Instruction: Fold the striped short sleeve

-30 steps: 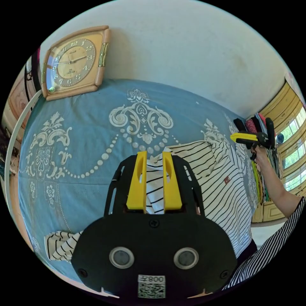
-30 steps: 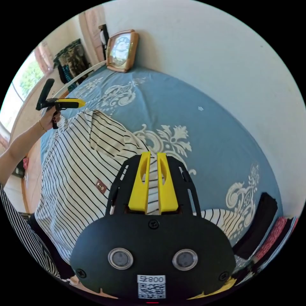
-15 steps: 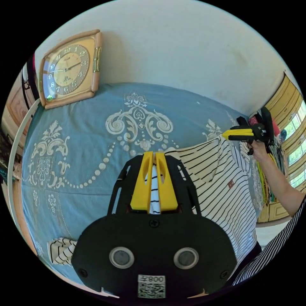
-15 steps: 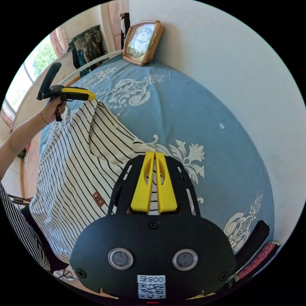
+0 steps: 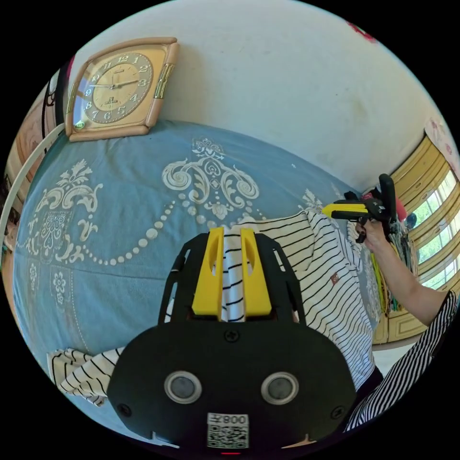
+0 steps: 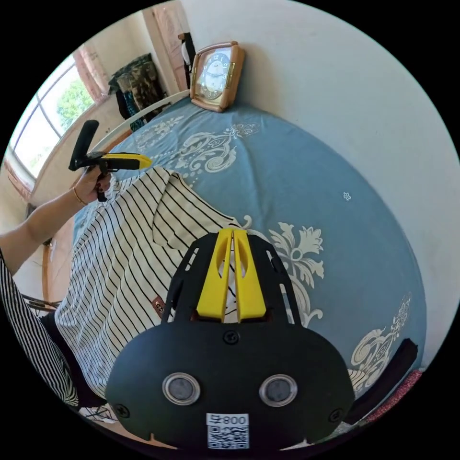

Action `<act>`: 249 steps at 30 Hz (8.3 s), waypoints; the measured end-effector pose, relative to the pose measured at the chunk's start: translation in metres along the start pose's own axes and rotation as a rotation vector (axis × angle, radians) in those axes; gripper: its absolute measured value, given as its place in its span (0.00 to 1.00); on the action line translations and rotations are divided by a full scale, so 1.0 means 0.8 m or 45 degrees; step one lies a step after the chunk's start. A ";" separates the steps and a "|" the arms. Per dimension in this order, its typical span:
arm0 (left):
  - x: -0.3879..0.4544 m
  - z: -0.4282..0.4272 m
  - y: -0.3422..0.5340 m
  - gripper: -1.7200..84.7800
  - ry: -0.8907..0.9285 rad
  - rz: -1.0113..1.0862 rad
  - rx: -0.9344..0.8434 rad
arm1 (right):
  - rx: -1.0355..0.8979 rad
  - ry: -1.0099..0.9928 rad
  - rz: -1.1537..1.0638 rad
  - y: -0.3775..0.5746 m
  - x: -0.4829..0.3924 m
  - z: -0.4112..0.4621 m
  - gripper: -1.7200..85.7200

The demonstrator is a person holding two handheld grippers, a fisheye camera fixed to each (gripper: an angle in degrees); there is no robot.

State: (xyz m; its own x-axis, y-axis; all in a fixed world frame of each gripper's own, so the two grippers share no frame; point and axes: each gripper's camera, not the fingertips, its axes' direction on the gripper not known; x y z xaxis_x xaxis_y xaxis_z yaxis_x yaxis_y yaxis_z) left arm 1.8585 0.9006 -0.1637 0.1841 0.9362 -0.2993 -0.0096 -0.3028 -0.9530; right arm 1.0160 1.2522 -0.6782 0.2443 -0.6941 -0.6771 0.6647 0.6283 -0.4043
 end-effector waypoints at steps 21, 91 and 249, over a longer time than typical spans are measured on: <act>0.061 0.049 0.004 0.09 0.201 0.212 -0.027 | 0.229 -0.497 0.395 0.034 0.129 0.018 0.02; 0.360 0.285 0.024 0.09 0.487 0.559 -0.044 | 0.322 0.249 1.325 0.631 0.304 -0.338 0.12; 0.374 0.462 -0.093 0.04 0.382 0.621 -0.550 | 0.262 0.084 0.512 0.447 -0.231 -0.213 0.06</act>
State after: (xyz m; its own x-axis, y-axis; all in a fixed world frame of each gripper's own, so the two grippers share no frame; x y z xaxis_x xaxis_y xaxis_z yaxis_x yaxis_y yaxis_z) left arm 1.5513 1.2689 -0.1998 0.5211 0.6056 -0.6014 0.2191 -0.7759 -0.5915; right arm 1.0881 1.6648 -0.8025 0.4706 -0.3815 -0.7956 0.6546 0.7556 0.0249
